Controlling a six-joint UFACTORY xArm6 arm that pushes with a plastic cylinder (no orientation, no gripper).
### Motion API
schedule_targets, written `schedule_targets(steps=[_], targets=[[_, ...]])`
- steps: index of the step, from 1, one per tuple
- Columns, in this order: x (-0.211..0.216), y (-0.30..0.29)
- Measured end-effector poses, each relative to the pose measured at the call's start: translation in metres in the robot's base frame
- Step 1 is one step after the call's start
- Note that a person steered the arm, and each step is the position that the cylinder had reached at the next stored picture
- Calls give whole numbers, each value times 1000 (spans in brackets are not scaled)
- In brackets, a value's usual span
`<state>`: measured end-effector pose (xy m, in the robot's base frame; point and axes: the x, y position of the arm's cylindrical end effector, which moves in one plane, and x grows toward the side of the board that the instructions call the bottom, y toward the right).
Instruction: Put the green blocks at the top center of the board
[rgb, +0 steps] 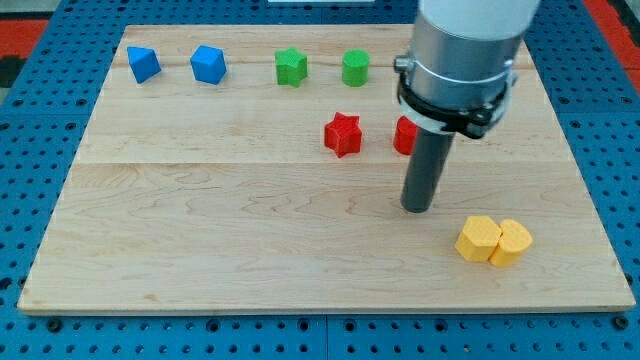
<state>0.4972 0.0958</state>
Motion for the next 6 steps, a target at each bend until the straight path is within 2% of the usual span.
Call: schedule_targets(steps=[2, 3, 4, 5, 6], targets=[[-3, 13], [-19, 28], [-63, 35], [-136, 62], [-187, 42]])
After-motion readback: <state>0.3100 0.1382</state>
